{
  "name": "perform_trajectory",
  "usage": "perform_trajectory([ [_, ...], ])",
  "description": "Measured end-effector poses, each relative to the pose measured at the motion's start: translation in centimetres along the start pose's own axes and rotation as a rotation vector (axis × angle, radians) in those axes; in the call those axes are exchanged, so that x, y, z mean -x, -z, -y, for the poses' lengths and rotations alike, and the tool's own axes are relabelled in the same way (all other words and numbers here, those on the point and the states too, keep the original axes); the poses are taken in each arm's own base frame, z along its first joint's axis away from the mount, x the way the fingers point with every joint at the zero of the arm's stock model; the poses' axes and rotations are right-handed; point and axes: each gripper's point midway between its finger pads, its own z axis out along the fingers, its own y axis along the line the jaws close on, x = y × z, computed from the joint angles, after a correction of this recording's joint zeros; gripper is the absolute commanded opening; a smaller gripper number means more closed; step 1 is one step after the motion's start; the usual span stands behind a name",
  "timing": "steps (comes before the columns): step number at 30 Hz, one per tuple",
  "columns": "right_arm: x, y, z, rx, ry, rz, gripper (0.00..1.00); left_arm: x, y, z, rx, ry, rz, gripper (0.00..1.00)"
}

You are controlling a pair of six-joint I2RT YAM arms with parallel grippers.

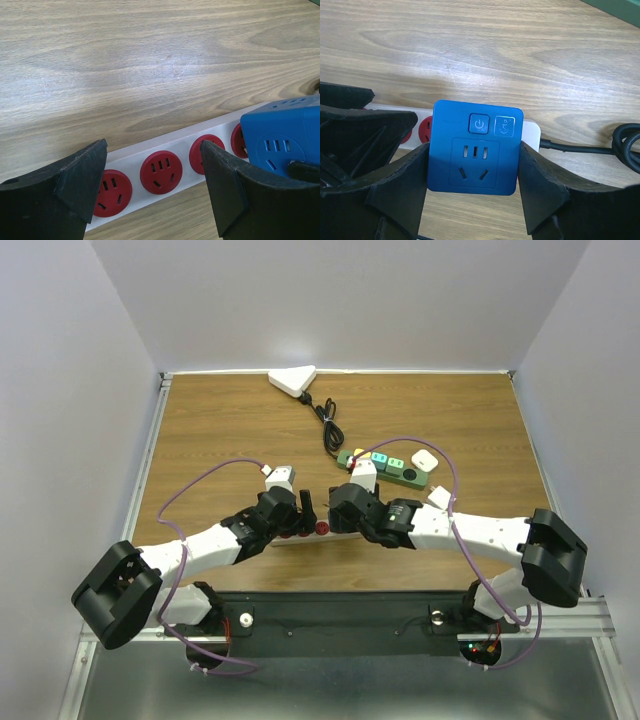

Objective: Insert the plug

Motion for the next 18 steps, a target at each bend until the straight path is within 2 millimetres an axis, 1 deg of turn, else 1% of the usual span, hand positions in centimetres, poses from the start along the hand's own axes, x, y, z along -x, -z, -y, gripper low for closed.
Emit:
perform_trajectory([
  [8,-0.1,0.34,0.53,-0.019,0.011,-0.002,0.01,-0.02,0.0,0.0,-0.001,-0.003,-0.001,0.87],
  [18,-0.14,0.34,0.63,-0.025,0.001,-0.003,0.0,-0.03,-0.03,-0.01,-0.003,-0.003,0.002,0.87],
])
